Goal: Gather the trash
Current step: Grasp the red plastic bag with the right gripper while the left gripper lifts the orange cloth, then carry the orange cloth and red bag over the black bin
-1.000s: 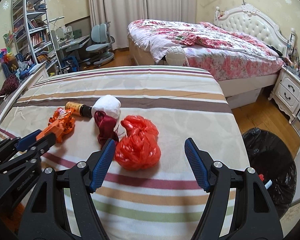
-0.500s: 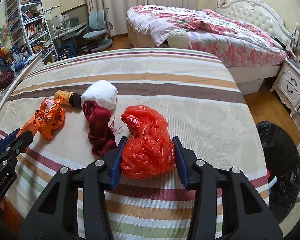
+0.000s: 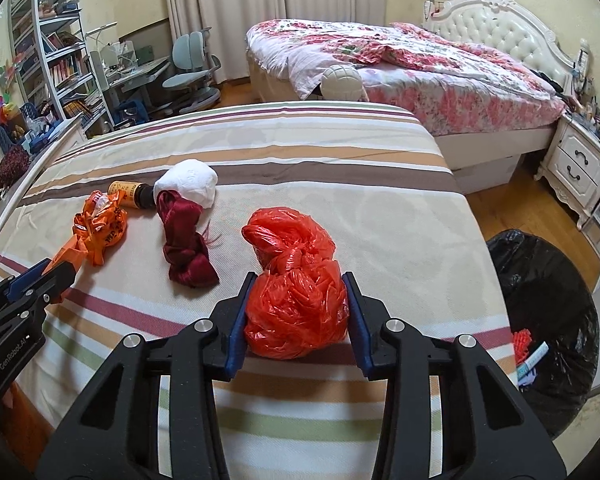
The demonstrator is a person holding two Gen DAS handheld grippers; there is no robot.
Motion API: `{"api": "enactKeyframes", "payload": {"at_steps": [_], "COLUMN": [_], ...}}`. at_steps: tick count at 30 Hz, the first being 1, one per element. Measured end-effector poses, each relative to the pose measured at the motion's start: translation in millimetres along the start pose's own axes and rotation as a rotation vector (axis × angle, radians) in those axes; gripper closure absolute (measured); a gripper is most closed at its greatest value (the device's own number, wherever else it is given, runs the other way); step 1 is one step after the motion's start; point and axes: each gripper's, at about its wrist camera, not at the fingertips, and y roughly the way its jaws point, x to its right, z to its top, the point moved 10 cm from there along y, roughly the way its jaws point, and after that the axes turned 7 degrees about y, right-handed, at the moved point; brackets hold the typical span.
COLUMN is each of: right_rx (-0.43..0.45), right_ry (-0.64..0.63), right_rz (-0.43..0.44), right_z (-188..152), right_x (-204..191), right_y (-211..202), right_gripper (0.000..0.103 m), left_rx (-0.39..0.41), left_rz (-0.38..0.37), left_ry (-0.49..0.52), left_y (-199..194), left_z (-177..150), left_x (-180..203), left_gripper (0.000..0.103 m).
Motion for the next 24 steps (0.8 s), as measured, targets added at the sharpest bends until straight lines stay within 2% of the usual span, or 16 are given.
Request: {"api": "enactKeyframes", "payload": {"at_steps": [15,24], "right_rx": [0.057,0.101], "right_ry": [0.048,0.081], "right_rz": [-0.036,-0.084], "right_z": [-8,-10], "right_x": [45,81], "right_y": [-38,-60], "right_gripper": [0.062,0.062], "left_rx": [0.038,0.068], "left_rz": [-0.034,-0.076], "left_ry": [0.060,0.111], "left_y": [-20,-33], "left_z": [0,6], "left_x": [41,79], "left_gripper": [0.069,0.069]}}
